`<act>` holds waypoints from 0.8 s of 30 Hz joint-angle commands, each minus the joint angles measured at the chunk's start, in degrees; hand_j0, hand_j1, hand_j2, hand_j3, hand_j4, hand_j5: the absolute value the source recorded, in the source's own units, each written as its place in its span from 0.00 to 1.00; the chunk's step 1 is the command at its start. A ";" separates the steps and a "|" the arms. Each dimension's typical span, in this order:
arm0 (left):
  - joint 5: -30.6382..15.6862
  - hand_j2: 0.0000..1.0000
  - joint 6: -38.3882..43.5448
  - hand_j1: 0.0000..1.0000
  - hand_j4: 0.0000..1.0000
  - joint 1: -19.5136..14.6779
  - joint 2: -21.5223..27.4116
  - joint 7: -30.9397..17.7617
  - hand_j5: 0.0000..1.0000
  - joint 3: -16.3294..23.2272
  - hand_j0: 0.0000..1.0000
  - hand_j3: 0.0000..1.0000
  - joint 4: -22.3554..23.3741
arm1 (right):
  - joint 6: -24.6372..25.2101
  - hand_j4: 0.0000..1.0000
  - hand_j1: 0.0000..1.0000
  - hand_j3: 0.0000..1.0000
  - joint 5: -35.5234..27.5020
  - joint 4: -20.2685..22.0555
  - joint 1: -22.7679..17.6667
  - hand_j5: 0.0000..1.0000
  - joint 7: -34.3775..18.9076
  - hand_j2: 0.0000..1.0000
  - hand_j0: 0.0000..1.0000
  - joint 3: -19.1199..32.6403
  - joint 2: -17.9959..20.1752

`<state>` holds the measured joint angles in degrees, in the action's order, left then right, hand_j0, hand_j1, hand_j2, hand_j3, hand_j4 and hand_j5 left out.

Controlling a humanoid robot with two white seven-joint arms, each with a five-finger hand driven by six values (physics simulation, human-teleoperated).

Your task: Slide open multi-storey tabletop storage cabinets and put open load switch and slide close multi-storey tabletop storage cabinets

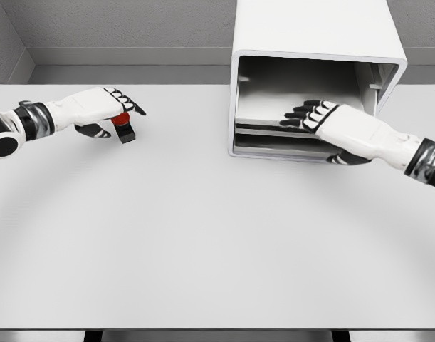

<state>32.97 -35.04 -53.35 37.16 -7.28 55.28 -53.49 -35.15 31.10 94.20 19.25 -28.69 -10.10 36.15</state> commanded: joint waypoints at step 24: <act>0.17 0.73 0.04 0.73 0.73 -0.44 -1.13 -0.11 0.73 0.09 0.73 0.73 1.72 | 0.15 1.00 1.00 1.00 6.87 -3.24 3.16 1.00 -0.40 1.00 1.00 -0.54 -5.57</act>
<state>33.44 -35.04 -53.79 36.33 -7.41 55.48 -51.97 -35.15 37.83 90.97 22.41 -29.11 -10.40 30.78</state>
